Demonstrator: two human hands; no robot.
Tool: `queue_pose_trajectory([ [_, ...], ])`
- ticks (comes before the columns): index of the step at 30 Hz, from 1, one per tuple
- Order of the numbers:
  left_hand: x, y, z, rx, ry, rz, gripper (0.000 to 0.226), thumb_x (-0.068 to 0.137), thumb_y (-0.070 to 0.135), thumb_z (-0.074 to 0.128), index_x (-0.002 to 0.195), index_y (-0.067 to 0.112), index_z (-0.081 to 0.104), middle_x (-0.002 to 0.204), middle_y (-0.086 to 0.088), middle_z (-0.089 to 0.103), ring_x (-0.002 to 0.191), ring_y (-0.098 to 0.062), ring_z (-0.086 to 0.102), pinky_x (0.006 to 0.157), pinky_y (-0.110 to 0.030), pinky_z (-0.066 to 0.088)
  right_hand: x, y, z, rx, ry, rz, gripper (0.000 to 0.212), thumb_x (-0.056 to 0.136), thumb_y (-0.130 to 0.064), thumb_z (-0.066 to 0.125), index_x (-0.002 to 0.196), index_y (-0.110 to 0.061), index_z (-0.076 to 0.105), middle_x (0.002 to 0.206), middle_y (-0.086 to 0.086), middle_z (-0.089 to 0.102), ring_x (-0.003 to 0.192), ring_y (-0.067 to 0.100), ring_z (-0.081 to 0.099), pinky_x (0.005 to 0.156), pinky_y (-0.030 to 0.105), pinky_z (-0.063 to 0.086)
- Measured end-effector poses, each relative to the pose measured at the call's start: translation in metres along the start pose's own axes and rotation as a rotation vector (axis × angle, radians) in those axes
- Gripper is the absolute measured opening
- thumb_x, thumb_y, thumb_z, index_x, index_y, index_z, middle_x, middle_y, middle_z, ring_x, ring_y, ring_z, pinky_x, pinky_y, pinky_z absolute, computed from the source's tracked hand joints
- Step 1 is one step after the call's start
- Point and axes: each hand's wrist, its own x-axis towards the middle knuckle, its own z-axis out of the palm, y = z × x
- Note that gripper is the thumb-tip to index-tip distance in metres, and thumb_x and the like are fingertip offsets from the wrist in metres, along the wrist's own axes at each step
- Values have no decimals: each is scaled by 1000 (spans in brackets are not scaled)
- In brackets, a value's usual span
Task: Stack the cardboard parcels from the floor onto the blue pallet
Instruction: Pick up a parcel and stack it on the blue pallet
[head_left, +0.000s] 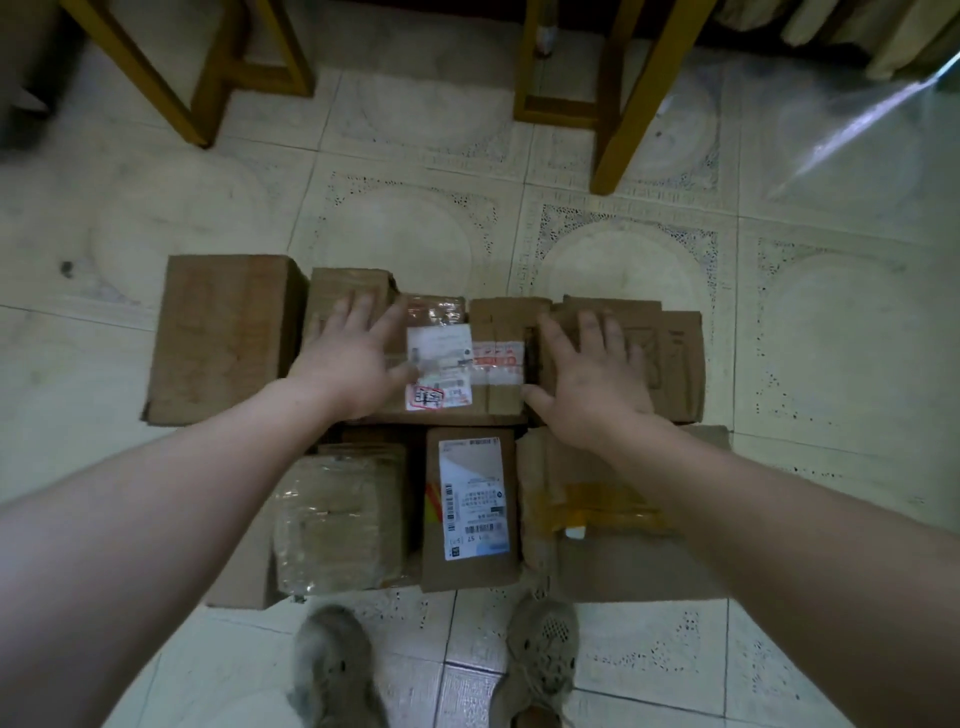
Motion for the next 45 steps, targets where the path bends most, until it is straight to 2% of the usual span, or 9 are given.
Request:
queue_pose_trajectory([
  [6, -16, -104, 1, 2, 92, -385, 79, 84, 64, 47, 148, 38, 8, 159, -6, -2, 144, -32, -7, 113, -58, 10, 18, -78, 18, -31, -37, -159, 86, 87, -61, 49, 151, -36, -3, 161, 7, -1, 145, 33, -9, 114, 52, -5],
  [12, -27, -171, 27, -85, -101, -648, 90, 69, 80, 51, 143, 52, 9, 158, -3, -10, 141, -42, -7, 105, -68, 5, 37, -109, 55, -83, -166, 11, 91, 80, -77, 41, 149, -42, -7, 161, 6, -9, 145, 38, -10, 110, 61, -5],
  [18, -40, -182, 45, -295, -23, -531, 84, 76, 54, 68, 144, 45, 20, 153, -7, -1, 132, -43, 25, 106, -53, 32, 30, -114, 59, -103, -151, 45, 88, 82, -74, 43, 149, -43, -6, 160, 6, -14, 144, 36, -16, 111, 60, -7],
  [21, -45, -187, 43, -292, -51, -472, 84, 78, 45, 70, 145, 43, 20, 154, -9, -4, 129, -42, 31, 102, -48, 38, 26, -118, 53, -110, -191, 68, 87, 84, -71, 43, 149, -41, -7, 160, 6, -16, 144, 36, -17, 112, 59, -6],
  [24, -44, -189, 38, -263, -73, -460, 82, 80, 48, 67, 145, 43, 17, 154, -8, -5, 135, -41, 24, 105, -54, 34, 25, -128, 45, -114, -183, 74, 87, 86, -66, 47, 150, -37, -4, 160, 6, -15, 144, 36, -14, 113, 59, -5],
  [28, -39, -173, 35, -91, 37, -296, 76, 85, 57, 53, 146, 41, 13, 158, -8, -5, 143, -35, -3, 110, -59, 12, 32, -168, 42, -99, -104, -135, 78, 89, -59, 46, 151, -31, 9, 161, 9, -3, 146, 32, -9, 114, 52, -6],
  [34, -8, -175, 32, -83, -65, -270, 75, 84, 62, 49, 144, 48, 7, 158, 1, -9, 143, -35, -10, 109, -65, 4, 65, -232, 52, -212, -176, -314, 68, 92, -47, 48, 150, -23, 21, 156, 14, 23, 143, 33, 14, 113, 55, 5],
  [39, -5, -186, 46, -75, -22, -242, 77, 77, 71, 48, 141, 54, 8, 156, 11, -7, 142, -32, -11, 103, -71, 10, 86, -256, 79, -504, -314, -307, 86, 85, -33, 60, 153, -24, 7, 157, 18, 15, 142, 38, 15, 109, 63, -7],
  [45, -11, -188, 41, -100, -14, -224, 80, 77, 70, 52, 142, 52, 9, 156, 9, -4, 141, -30, -7, 102, -66, 24, 85, -256, 84, -622, -275, -372, 71, 87, -27, 58, 149, -27, 24, 145, 12, 42, 134, 37, 35, 108, 65, -3],
])
